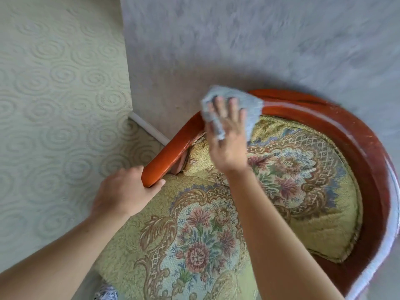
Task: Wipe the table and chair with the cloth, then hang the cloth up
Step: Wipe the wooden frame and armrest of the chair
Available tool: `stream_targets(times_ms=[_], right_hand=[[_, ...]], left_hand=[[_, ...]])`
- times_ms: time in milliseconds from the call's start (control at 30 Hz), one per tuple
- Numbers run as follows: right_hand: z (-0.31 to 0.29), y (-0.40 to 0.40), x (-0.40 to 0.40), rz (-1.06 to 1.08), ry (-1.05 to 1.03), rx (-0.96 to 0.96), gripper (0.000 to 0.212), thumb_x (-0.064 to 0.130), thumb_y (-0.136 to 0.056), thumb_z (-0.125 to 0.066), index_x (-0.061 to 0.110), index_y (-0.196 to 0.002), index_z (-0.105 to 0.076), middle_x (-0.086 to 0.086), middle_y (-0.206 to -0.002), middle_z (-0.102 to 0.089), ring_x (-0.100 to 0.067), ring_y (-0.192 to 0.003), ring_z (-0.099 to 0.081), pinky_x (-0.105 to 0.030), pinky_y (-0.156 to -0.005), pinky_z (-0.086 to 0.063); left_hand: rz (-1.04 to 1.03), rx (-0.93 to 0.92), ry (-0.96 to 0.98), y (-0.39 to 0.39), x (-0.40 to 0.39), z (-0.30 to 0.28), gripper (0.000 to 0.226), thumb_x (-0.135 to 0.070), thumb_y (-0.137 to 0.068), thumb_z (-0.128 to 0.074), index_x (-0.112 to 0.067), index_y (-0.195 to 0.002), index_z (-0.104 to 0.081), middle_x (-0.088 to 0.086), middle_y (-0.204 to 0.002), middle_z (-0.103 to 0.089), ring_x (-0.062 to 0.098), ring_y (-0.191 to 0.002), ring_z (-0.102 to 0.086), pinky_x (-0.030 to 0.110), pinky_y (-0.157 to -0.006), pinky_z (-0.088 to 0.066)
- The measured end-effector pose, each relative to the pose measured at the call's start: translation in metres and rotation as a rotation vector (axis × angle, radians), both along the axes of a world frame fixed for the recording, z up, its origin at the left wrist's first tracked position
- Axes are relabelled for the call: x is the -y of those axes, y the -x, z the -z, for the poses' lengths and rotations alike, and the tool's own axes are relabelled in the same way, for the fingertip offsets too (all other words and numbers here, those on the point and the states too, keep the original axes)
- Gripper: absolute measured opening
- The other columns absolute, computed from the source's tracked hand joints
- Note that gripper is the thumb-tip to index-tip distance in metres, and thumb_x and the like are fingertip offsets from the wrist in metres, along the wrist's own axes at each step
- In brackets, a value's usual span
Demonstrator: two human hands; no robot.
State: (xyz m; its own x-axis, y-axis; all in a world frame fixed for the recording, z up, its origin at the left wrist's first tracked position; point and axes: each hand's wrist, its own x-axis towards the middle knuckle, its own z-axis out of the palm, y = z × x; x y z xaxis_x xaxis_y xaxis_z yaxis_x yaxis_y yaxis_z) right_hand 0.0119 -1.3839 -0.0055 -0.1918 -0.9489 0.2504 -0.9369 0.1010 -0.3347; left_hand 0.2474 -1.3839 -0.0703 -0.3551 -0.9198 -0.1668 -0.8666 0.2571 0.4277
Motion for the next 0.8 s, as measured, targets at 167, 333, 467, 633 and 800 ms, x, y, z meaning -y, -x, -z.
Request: stream_targets(times_ms=[167,333,467,633,800], right_hand=[[0.04,-0.069,-0.029,-0.278,-0.112,0.033,0.044,0.024,-0.102,-0.044,0.007,-0.143,-0.051,-0.007,-0.154,-0.044,-0.03,-0.15,-0.021,-0.047,-0.125,-0.007],[0.015,-0.011,-0.012,-0.38,-0.192,-0.402,0.057,0.036,-0.103,-0.039,0.019,-0.156,-0.026,0.002,-0.164,-0.02,-0.023,-0.153,-0.01,-0.044,-0.125,-0.006],[-0.028,0.064,0.005,-0.089,0.013,-0.372,0.05,0.03,-0.102,-0.038,0.013,-0.149,-0.043,-0.007,-0.155,-0.042,-0.032,-0.147,-0.032,-0.049,-0.122,-0.02],[-0.046,0.105,0.002,0.339,0.182,-0.275,0.048,0.03,-0.105,-0.03,0.011,-0.143,-0.052,-0.01,-0.148,-0.052,-0.038,-0.144,-0.034,-0.054,-0.12,-0.019],[0.0,0.026,0.01,0.153,0.133,-0.138,0.051,0.027,-0.102,-0.033,0.009,-0.149,-0.043,-0.014,-0.156,-0.038,-0.043,-0.148,-0.02,-0.055,-0.122,-0.007]], left_hand=[[-0.02,0.012,-0.035,0.001,0.001,0.001,0.052,-0.074,-0.077,-0.062,-0.028,-0.061,-0.041,-0.008,-0.053,-0.049,0.028,-0.057,-0.062,0.028,-0.051,-0.039],[-0.001,0.005,-0.035,0.001,0.0,-0.003,0.053,-0.076,-0.08,-0.057,-0.029,-0.063,-0.039,-0.01,-0.052,-0.051,0.014,-0.047,-0.052,0.025,-0.047,-0.037],[0.005,0.015,-0.036,0.001,0.001,-0.007,0.051,-0.076,-0.082,-0.055,-0.03,-0.065,-0.041,-0.01,-0.051,-0.052,0.006,-0.045,-0.051,0.022,-0.045,-0.036],[0.013,0.036,-0.034,0.003,0.002,-0.005,0.05,-0.076,-0.084,-0.051,-0.028,-0.069,-0.049,-0.008,-0.049,-0.053,0.007,-0.043,-0.053,0.024,-0.044,-0.042],[0.012,0.041,-0.05,0.002,0.001,-0.005,0.051,-0.075,-0.084,-0.052,-0.027,-0.069,-0.05,-0.008,-0.05,-0.054,0.009,-0.044,-0.055,0.026,-0.047,-0.048]])
